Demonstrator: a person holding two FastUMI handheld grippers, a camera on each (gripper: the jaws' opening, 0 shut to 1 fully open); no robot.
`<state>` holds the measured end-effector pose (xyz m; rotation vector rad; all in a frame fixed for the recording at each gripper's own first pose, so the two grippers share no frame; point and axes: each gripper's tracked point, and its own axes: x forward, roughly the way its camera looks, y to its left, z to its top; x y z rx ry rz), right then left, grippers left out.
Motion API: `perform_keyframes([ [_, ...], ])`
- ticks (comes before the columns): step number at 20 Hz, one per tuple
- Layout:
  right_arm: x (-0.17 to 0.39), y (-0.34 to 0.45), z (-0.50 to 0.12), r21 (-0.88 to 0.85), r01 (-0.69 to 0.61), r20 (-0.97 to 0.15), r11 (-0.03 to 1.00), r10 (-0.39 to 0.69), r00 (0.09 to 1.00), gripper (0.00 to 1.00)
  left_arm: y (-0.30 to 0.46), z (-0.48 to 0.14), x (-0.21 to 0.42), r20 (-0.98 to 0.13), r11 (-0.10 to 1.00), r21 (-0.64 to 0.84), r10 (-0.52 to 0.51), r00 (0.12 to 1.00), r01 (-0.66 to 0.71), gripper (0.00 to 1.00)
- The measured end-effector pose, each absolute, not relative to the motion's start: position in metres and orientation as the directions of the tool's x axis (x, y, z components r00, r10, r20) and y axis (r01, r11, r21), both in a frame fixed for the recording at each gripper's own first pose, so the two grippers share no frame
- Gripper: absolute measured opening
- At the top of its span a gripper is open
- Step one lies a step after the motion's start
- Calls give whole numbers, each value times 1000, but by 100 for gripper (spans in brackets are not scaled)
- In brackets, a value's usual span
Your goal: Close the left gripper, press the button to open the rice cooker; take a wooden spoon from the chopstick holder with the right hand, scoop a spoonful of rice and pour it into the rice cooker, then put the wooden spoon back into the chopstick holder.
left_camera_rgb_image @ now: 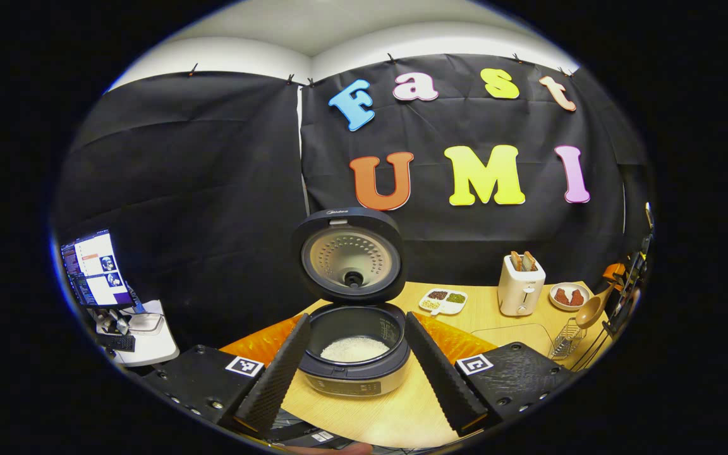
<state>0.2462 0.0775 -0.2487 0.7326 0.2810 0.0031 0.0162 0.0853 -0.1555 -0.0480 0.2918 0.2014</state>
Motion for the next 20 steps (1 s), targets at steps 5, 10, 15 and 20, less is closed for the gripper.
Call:
perform_keyframes([
  [5,255,86,-266,610,95,-278,787,100,955,22,74,-156,23,-295,981,-3,186,937,-195,95],
  [10,259,88,-276,561,96,-293,823,89,952,22,73,-157,23,-298,980,2,190,935,-199,95],
  [15,263,100,-297,493,94,-325,865,83,942,22,72,-158,25,-298,981,7,188,936,-195,96],
  [20,262,104,-315,450,105,-349,887,67,935,22,72,-159,24,-298,982,25,188,936,-190,95],
])
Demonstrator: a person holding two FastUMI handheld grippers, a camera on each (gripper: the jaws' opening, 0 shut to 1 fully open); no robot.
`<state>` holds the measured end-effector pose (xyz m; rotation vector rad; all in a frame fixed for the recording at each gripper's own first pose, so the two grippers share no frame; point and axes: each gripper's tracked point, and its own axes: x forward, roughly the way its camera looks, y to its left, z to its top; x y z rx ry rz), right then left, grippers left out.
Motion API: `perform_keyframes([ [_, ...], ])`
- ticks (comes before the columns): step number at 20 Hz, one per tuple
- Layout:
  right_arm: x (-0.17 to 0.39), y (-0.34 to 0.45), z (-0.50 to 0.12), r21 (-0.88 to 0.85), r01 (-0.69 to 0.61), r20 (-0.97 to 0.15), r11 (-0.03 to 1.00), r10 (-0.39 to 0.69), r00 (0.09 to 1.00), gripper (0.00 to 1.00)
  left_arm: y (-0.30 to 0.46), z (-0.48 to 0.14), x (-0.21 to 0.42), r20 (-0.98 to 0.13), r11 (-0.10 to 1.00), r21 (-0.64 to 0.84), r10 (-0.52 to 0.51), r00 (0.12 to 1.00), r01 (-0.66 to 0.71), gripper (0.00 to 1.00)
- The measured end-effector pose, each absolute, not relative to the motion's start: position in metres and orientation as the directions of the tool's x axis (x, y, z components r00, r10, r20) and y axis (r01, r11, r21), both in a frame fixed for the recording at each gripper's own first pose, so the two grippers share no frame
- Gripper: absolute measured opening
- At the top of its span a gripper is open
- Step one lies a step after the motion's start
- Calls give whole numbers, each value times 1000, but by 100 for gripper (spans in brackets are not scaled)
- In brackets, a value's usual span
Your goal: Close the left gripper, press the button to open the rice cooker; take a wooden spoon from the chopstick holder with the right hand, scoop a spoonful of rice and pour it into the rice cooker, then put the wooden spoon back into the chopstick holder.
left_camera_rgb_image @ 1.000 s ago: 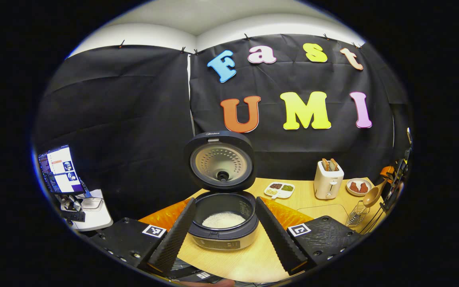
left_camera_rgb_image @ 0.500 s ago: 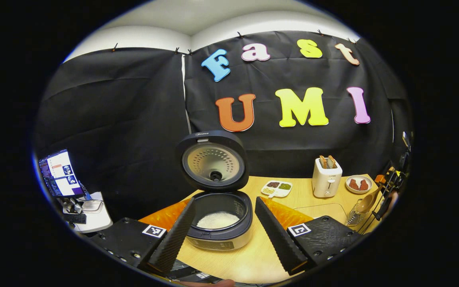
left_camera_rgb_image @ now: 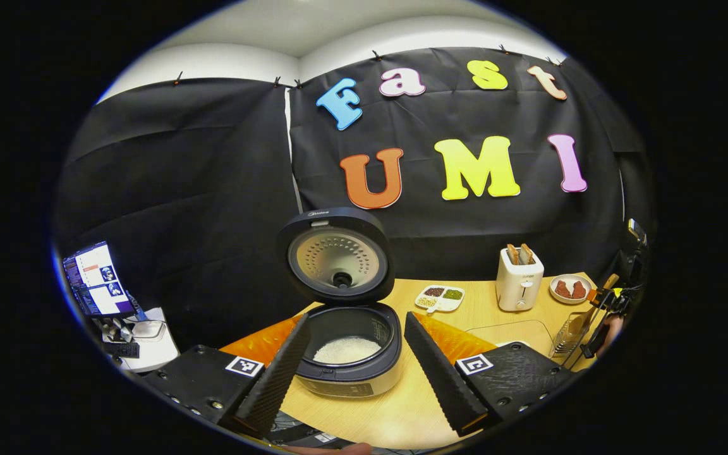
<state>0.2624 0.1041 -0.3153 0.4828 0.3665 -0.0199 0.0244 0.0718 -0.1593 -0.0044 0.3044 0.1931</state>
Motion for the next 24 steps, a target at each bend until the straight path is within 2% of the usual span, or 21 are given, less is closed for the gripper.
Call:
perform_keyframes([
  [7,265,102,-324,431,109,-348,896,54,936,23,69,-158,24,-293,983,34,183,938,-181,95],
  [12,261,77,-335,390,167,-386,906,-4,923,29,64,-153,23,-283,984,29,174,943,-173,95],
  [15,258,70,-340,381,162,-407,910,8,913,51,63,-151,21,-275,985,24,171,946,-171,95],
  [16,257,71,-339,390,147,-411,909,29,911,52,62,-152,21,-277,985,23,170,946,-170,95],
  [17,254,71,-333,406,137,-402,904,42,915,58,62,-151,20,-279,985,23,168,946,-168,96],
  [19,251,60,-328,384,147,-394,912,18,919,56,61,-152,20,-282,986,25,166,945,-166,95],
  [24,229,39,-291,288,137,-337,948,-34,941,71,59,-142,19,-261,987,29,159,952,-157,95],
])
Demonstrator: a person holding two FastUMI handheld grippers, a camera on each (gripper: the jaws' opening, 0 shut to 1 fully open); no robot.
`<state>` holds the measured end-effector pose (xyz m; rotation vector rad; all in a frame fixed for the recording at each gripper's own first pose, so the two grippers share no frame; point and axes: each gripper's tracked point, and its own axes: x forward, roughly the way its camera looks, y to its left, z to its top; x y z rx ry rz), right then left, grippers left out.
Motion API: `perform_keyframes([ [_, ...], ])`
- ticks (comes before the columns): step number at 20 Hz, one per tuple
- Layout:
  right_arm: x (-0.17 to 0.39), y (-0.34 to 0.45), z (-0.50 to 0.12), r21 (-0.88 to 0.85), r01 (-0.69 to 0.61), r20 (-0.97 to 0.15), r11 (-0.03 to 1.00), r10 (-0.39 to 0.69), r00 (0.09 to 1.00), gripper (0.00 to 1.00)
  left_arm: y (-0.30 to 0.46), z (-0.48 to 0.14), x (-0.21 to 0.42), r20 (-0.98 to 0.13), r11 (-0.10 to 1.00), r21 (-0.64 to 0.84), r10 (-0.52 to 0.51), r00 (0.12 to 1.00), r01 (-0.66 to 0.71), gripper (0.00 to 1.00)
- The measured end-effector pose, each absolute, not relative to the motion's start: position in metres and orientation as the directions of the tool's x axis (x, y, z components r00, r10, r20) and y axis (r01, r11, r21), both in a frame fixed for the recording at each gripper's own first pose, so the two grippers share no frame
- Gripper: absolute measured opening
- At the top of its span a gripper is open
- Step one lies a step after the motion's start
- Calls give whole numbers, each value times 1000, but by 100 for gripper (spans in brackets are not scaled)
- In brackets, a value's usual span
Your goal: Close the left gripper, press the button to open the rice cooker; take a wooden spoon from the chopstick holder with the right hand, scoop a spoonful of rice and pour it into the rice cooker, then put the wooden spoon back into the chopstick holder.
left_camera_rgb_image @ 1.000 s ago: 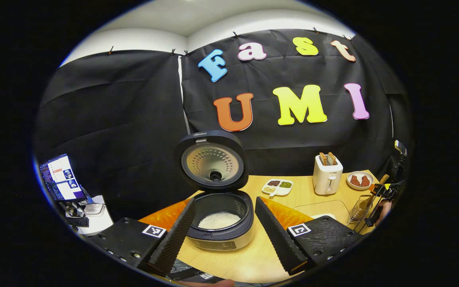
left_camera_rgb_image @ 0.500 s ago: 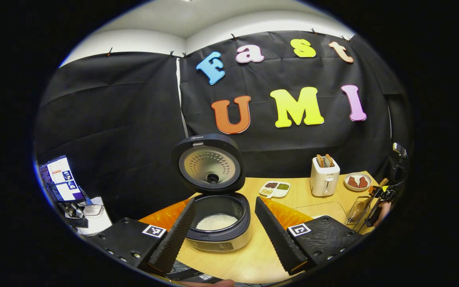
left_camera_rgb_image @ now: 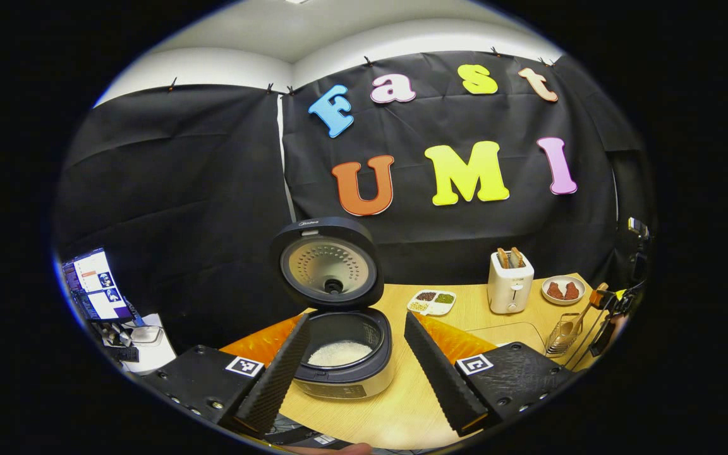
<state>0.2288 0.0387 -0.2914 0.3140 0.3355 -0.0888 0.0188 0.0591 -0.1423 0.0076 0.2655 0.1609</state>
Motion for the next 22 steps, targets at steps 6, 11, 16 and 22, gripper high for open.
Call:
perform_keyframes([
  [6,176,37,-196,120,20,-203,993,5,979,76,65,-131,21,-231,987,5,158,960,-161,95],
  [11,120,55,-97,-30,-20,-66,999,18,998,96,76,-108,32,-175,985,7,173,969,-175,95],
  [16,75,78,-27,-9,-65,57,998,66,996,100,84,-75,51,-101,984,21,179,979,-178,95],
  [22,66,84,-15,13,-86,45,996,85,995,100,106,-20,111,2,981,19,191,982,-191,95],
])
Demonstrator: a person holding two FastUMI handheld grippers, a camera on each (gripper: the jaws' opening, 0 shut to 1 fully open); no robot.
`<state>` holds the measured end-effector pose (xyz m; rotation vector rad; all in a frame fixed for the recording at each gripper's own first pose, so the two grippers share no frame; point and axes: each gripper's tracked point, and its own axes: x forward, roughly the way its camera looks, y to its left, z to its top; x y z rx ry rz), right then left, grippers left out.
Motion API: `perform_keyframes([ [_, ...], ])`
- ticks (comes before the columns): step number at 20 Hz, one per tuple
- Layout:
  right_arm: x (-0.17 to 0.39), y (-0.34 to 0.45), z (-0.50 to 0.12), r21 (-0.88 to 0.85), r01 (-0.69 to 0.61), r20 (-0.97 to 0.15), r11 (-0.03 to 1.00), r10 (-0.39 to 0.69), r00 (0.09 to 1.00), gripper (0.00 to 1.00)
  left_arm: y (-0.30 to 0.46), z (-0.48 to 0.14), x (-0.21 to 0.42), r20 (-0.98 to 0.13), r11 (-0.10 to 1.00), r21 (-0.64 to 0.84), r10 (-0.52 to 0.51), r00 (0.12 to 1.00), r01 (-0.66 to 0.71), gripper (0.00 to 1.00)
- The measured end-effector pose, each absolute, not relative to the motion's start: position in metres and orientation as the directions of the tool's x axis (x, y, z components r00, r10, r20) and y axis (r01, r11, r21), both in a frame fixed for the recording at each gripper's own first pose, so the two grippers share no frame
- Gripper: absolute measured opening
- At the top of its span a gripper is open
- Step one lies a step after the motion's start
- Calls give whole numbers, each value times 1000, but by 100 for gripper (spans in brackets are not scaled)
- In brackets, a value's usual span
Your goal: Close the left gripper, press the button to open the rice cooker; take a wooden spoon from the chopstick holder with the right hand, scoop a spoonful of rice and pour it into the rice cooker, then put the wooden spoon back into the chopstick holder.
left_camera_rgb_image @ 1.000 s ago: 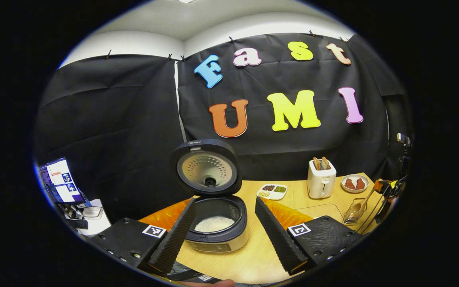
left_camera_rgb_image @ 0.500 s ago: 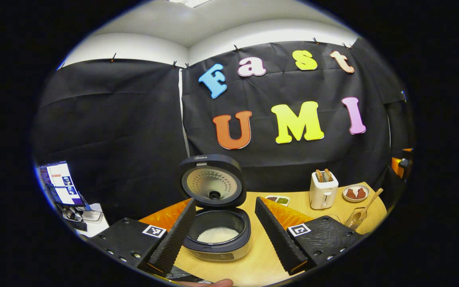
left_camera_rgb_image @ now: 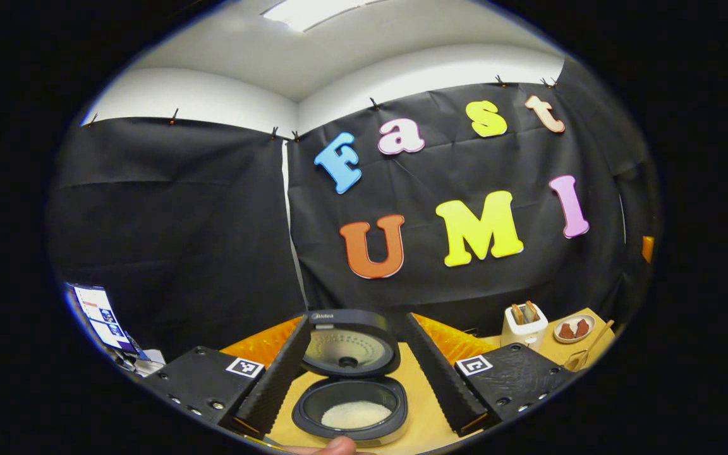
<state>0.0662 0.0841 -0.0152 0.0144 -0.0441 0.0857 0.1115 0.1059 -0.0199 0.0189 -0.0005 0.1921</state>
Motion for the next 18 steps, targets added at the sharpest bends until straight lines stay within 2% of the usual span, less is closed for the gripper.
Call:
perform_keyframes([
  [1,67,85,-17,12,-85,32,996,85,996,100,107,-17,125,-9,985,-7,174,985,-174,95],
  [2,68,85,-20,15,-86,14,996,86,996,100,109,-13,141,-11,987,-28,158,987,-159,90],
  [3,68,85,-23,25,-85,2,996,85,996,100,116,-17,156,-36,987,-32,157,987,-158,95],
  [5,70,86,-30,30,-91,-32,995,92,995,100,132,-24,186,-69,985,-36,164,984,-166,95],
  [8,68,85,-31,12,-92,-55,996,93,994,100,164,-64,226,-212,977,-23,202,956,-212,95],
  [9,68,84,-31,3,-92,-53,996,92,994,100,174,-79,235,-274,974,-10,214,938,-225,100],
  [10,69,85,-30,-3,-91,-46,996,91,995,100,182,-89,239,-306,971,-18,222,926,-238,95],
  [17,69,96,-45,-23,-114,-95,993,111,989,100,183,-118,253,-419,972,-36,196,887,-233,96],
  [18,70,96,-45,-19,-115,-95,993,113,989,100,184,-119,251,-407,973,-26,201,891,-231,96],
])
